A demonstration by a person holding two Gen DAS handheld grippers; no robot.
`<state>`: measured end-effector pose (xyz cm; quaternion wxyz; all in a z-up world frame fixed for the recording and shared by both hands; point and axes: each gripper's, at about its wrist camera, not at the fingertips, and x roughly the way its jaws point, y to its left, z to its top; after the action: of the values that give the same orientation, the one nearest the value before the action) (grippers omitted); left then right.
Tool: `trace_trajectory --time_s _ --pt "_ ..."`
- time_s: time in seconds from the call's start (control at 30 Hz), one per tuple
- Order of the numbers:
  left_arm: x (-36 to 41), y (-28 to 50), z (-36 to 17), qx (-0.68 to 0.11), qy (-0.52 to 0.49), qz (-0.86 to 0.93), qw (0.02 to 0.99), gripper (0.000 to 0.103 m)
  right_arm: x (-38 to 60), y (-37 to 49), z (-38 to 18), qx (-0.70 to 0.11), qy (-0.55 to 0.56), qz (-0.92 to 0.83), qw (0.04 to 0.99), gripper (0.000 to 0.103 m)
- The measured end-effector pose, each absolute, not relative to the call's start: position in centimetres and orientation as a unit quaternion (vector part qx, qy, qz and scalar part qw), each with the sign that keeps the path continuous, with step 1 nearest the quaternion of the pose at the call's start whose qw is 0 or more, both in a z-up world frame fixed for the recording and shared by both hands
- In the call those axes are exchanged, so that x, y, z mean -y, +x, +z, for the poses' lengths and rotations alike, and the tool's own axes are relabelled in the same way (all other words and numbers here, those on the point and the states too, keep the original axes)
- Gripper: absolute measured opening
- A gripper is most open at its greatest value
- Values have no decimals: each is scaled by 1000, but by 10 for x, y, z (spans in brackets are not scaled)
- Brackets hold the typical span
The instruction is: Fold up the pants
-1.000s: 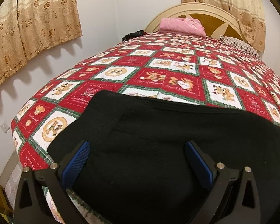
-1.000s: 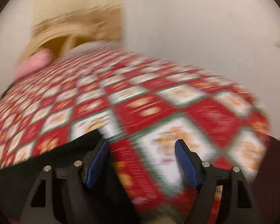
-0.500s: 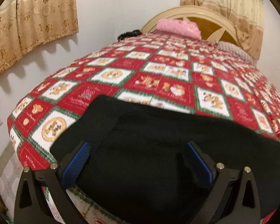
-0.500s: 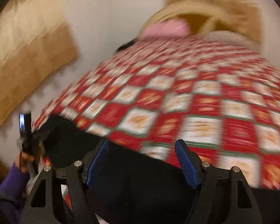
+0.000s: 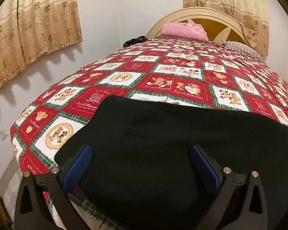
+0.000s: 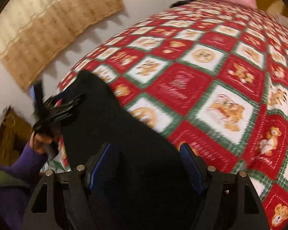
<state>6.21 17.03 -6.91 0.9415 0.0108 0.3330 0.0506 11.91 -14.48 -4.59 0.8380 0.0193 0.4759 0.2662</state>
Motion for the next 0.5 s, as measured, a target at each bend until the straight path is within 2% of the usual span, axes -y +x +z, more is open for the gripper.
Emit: trace_trajectory --time_s 0.3,0.4,0.5 --pt "-169 61 -70 -331 12 52 942 103 103 75 -50 -466 32 369 803 74" --pt "-169 61 -70 -331 12 52 942 103 80 81 -64 -483 -13 358 799 74" --pt "-169 61 -70 -330 11 52 942 103 77 89 -46 -448 -18 351 822 74"
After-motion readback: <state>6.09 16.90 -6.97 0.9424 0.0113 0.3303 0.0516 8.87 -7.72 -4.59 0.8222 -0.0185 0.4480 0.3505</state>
